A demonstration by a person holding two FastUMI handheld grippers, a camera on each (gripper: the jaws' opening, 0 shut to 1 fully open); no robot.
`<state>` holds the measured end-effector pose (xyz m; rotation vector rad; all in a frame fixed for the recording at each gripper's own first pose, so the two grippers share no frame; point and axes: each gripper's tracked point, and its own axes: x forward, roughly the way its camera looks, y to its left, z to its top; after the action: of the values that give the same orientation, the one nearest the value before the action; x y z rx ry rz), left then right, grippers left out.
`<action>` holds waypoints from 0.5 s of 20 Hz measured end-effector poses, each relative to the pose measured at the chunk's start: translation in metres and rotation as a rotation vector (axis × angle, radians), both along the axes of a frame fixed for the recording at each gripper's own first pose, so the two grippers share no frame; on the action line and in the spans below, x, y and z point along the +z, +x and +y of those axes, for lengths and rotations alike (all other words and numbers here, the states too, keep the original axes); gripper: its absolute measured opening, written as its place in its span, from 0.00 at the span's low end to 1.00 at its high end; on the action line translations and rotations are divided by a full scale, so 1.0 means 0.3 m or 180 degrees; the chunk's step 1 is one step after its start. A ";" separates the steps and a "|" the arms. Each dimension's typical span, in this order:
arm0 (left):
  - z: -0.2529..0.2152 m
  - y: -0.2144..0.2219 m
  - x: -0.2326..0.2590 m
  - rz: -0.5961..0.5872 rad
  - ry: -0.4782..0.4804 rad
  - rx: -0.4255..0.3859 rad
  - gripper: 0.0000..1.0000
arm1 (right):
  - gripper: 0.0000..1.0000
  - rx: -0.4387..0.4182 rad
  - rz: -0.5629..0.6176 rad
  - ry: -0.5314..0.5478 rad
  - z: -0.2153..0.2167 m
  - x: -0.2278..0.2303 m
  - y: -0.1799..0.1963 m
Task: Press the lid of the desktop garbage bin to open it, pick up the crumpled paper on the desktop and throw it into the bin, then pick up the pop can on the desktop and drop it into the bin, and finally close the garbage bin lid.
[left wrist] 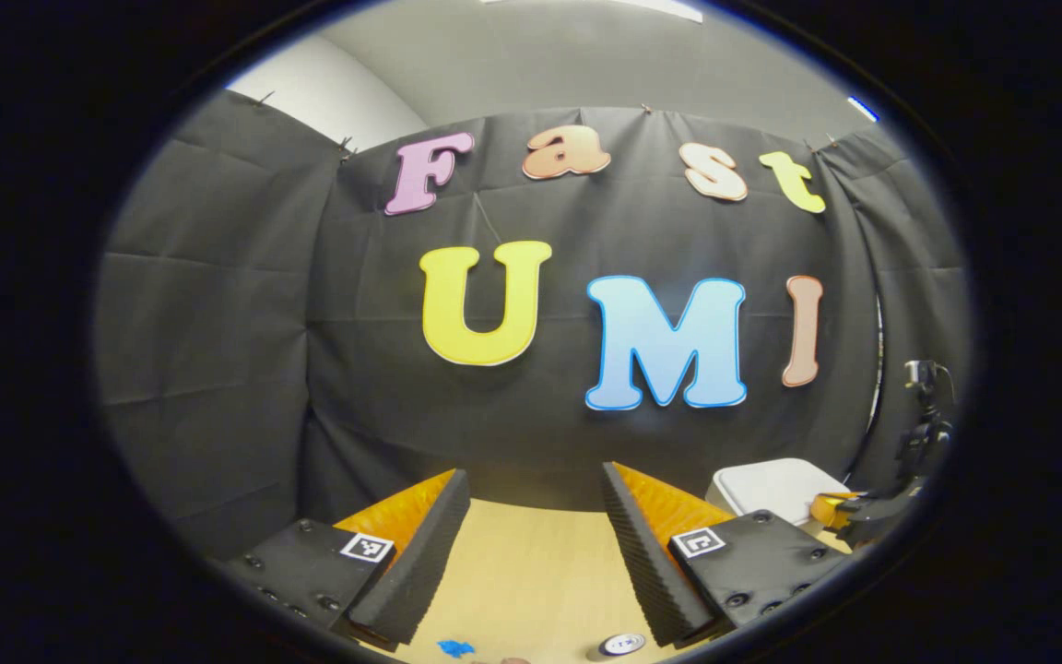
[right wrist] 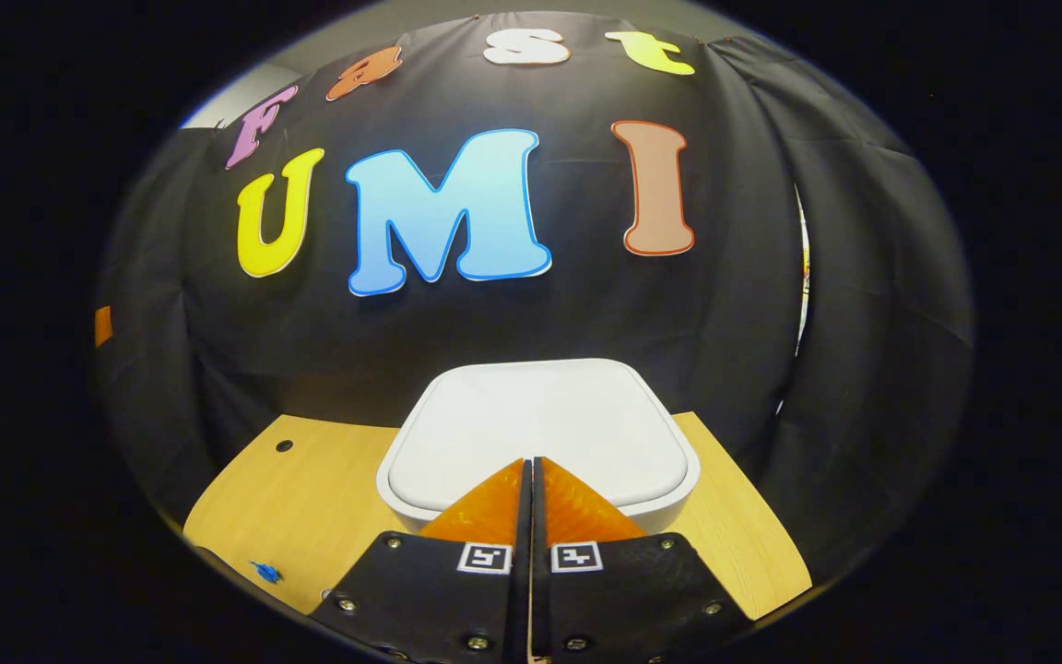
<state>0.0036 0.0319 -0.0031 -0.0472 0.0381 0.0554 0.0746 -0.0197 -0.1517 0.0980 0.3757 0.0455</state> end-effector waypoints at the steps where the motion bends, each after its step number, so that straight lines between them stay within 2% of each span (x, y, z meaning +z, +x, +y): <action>1: -0.002 0.006 -0.002 0.0005 -0.0003 -0.0005 0.95 | 0.01 -0.0001 -0.0028 0.0020 0.000 -0.001 -0.001; 7: -0.020 0.031 -0.016 0.0025 -0.0048 -0.0077 0.95 | 0.02 0.0040 0.0053 -0.0028 0.002 -0.013 -0.008; 10: -0.031 0.038 -0.011 0.0002 -0.0047 -0.0126 0.95 | 0.02 0.0022 0.0168 0.0200 -0.004 -0.013 -0.008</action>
<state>0.0149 0.0225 -0.0064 -0.0611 0.0400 0.0155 0.0721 -0.0207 -0.1558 0.1603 0.4273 0.0616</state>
